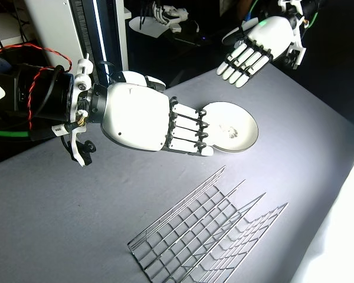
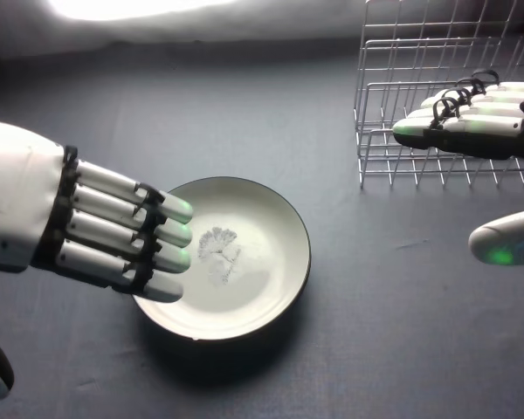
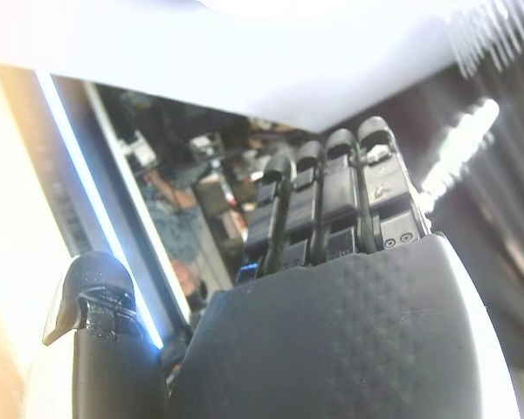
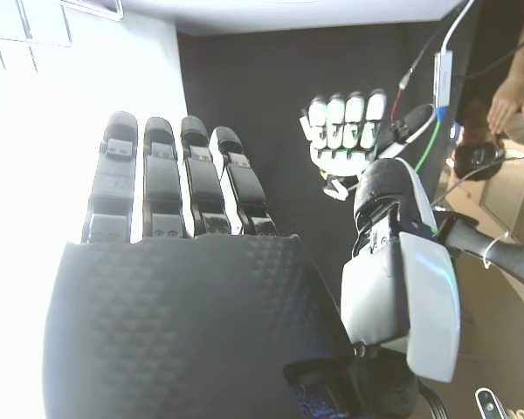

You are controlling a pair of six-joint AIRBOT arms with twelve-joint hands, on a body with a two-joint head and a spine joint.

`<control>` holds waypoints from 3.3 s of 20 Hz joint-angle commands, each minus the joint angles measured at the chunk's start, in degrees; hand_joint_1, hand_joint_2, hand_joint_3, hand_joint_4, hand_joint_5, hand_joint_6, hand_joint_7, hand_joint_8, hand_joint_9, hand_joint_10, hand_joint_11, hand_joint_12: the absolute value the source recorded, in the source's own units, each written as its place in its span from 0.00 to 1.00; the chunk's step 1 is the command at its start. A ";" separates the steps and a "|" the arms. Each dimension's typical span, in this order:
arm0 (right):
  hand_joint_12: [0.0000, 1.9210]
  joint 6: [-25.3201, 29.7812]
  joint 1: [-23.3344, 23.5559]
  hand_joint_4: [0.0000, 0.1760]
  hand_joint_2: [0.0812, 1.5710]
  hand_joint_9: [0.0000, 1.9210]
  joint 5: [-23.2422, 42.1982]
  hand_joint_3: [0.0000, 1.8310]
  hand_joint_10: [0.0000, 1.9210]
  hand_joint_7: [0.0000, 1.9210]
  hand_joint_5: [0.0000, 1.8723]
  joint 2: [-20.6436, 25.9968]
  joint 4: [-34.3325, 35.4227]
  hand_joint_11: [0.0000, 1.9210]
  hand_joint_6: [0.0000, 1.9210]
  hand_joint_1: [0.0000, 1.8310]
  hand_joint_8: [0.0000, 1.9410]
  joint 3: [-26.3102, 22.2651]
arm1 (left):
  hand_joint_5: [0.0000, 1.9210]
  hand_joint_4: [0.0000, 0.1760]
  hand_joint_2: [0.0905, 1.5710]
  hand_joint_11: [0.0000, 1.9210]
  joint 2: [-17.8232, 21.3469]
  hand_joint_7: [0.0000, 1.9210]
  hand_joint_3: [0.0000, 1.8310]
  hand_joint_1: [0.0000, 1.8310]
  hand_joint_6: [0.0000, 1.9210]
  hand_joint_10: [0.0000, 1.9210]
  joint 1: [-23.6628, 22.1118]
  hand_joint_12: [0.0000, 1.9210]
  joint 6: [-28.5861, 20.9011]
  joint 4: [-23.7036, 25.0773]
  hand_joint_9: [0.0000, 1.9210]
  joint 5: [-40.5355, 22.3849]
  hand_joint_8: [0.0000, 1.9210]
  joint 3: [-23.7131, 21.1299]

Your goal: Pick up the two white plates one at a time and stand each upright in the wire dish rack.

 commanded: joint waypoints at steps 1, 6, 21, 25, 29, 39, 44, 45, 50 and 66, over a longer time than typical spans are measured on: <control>0.00 -0.03 0.87 0.00 0.71 0.00 6.33 0.00 0.00 0.00 0.00 0.15 2.26 0.00 0.00 0.00 0.00 0.05 | 0.03 0.00 0.67 0.00 -0.65 0.02 0.00 0.00 0.00 0.00 0.58 0.00 1.34 -4.69 0.00 -2.33 0.00 0.63; 0.00 -0.10 0.70 0.00 0.69 0.00 7.59 0.00 0.00 0.00 0.00 0.20 1.70 0.00 0.00 0.00 0.00 0.07 | 0.04 0.00 0.66 0.00 -3.81 0.02 0.00 0.00 0.00 0.00 3.39 0.00 6.37 -1.74 0.00 -2.84 0.00 4.52; 0.00 -0.44 1.72 0.00 0.69 0.00 13.25 0.00 0.00 0.00 0.00 -1.11 -16.31 0.00 0.00 0.00 0.00 5.13 | 0.01 0.00 0.65 0.00 -14.33 0.00 0.00 0.00 0.00 0.00 2.04 0.00 6.55 6.38 0.00 -3.00 0.00 16.79; 0.00 0.14 8.99 0.00 0.69 0.00 13.98 0.00 0.00 0.00 0.00 -1.81 -27.74 0.00 0.00 0.00 0.00 8.80 | 0.02 0.00 0.66 0.00 -16.59 0.00 0.00 0.00 0.00 0.00 1.46 0.00 6.52 8.04 0.00 -2.59 0.00 19.68; 0.00 0.13 13.19 0.00 0.68 0.00 14.07 0.00 0.00 0.00 0.00 -2.56 -32.66 0.00 0.00 0.00 0.00 9.53 | 0.02 0.00 0.66 0.00 -18.22 0.00 0.00 0.00 0.00 0.00 1.28 0.00 5.61 10.15 0.00 -2.73 0.00 22.66; 0.00 -0.59 12.82 0.00 0.69 0.00 20.18 0.00 0.00 0.00 0.00 -7.41 -37.85 0.00 0.00 0.00 0.00 13.60 | 0.02 0.00 0.66 0.00 -19.21 0.00 0.00 0.00 0.00 0.00 1.48 0.00 4.12 13.26 0.00 -4.40 0.00 25.89; 0.00 -0.87 11.65 0.00 0.69 0.00 23.12 0.00 0.00 0.00 0.00 -9.34 -37.85 0.00 0.00 0.00 0.00 15.87 | 0.02 0.00 0.66 0.00 -19.52 0.00 0.00 0.00 0.00 0.00 2.31 0.00 4.13 14.72 0.00 -4.30 0.00 26.00; 0.00 -0.87 11.44 0.00 0.69 0.00 23.95 0.00 0.00 0.00 0.00 -9.58 -37.85 0.00 0.00 0.00 0.00 16.12 | 0.02 0.00 0.66 0.00 -19.61 0.00 0.00 0.00 0.00 0.00 2.46 0.00 4.14 15.37 0.00 -4.30 0.00 26.00; 0.00 -0.71 10.56 0.00 0.68 0.00 29.77 0.00 0.00 0.00 0.00 -10.86 -37.85 0.00 0.00 0.00 0.00 17.79 | 0.02 0.00 0.65 0.00 -20.13 0.00 0.00 0.00 0.00 0.00 3.08 0.00 4.15 15.75 0.00 -4.17 0.00 26.05; 0.00 -0.27 8.25 0.00 0.68 0.00 24.64 0.00 0.00 0.00 0.00 -11.16 -35.77 0.00 0.00 0.00 0.00 16.09 | 0.02 0.00 0.65 0.00 -26.68 0.00 0.00 0.00 0.00 0.00 6.02 0.00 4.36 13.15 0.00 2.79 0.00 23.62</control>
